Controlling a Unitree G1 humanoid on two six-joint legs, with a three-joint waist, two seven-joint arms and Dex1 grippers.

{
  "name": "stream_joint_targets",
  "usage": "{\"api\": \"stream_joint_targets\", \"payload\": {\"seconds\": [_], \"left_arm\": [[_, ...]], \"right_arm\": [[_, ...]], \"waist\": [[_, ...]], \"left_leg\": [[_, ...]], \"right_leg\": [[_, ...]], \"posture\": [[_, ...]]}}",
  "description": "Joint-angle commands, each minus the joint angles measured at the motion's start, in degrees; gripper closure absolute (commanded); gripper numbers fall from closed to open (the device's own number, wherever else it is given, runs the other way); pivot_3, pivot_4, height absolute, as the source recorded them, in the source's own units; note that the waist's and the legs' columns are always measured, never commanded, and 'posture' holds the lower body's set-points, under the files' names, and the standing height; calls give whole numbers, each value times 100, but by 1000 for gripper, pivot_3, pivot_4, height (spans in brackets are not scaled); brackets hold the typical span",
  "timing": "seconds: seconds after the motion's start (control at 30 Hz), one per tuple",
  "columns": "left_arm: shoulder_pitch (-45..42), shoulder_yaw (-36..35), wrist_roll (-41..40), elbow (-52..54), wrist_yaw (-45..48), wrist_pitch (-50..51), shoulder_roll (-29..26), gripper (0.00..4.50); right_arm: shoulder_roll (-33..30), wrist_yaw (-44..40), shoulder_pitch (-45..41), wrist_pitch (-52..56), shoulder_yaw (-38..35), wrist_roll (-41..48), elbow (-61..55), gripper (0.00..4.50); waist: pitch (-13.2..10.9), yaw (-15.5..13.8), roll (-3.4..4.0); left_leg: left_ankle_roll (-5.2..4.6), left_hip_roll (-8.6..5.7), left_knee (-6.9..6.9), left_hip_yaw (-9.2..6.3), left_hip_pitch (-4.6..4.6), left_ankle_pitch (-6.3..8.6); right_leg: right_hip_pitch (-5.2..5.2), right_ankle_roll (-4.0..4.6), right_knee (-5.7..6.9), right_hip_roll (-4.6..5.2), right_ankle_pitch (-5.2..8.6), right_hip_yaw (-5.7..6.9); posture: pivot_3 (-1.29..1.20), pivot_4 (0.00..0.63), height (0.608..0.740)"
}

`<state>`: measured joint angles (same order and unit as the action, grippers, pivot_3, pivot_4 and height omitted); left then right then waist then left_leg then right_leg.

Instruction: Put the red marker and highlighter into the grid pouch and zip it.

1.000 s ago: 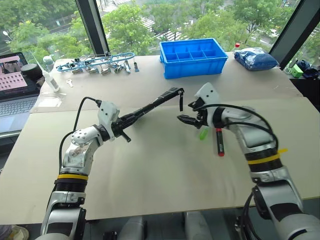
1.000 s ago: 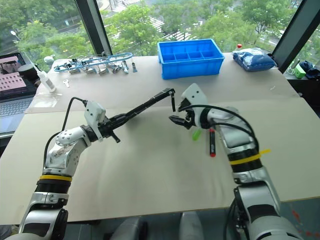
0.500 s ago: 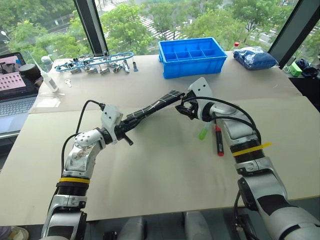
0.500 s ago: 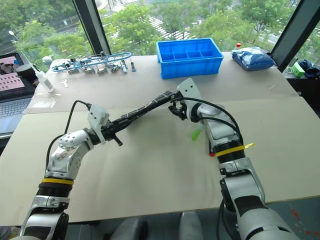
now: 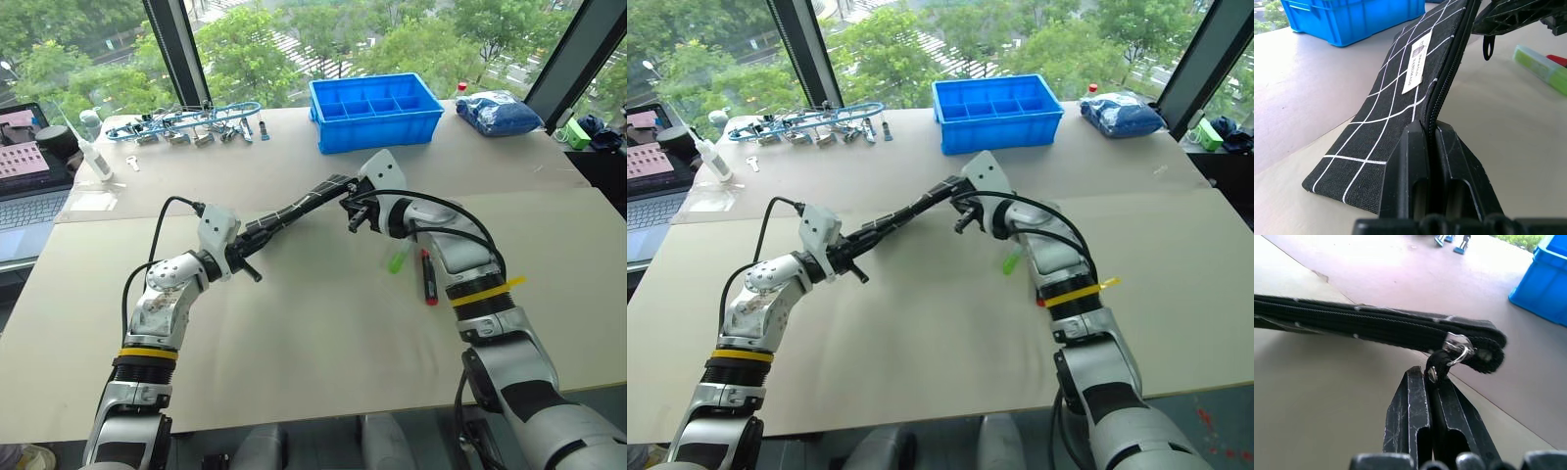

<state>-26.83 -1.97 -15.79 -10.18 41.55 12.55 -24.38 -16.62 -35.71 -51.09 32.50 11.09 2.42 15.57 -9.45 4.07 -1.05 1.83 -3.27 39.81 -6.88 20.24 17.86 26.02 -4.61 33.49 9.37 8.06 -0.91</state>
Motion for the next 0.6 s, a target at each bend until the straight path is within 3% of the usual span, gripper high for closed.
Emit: {"api": "stream_joint_targets", "payload": {"seconds": [0.03,0.33,0.6], "left_arm": [[-137,-76,21,21,-52,-136,4,4500],[-146,-49,2,32,-57,-132,48,4500],[-145,-72,-20,52,-42,-93,31,4500]], "right_arm": [[264,119,-50,43,324,-162,-288,4450],[189,322,-175,-590,870,-960,272,4450],[273,295,-382,-621,648,-929,489,4450]], "waist": [[0,-4,0],[0,-13,0],[0,1,0]], "left_leg": [[0,-1,2,2,0,0],[1,-5,3,5,1,0],[1,-4,2,7,1,-1]], "right_leg": [[6,0,12,2,0,0],[10,1,16,7,-1,0],[13,1,16,7,-1,0]], "posture": [[0,150,740],[0,150,740],[0,150,740]]}}
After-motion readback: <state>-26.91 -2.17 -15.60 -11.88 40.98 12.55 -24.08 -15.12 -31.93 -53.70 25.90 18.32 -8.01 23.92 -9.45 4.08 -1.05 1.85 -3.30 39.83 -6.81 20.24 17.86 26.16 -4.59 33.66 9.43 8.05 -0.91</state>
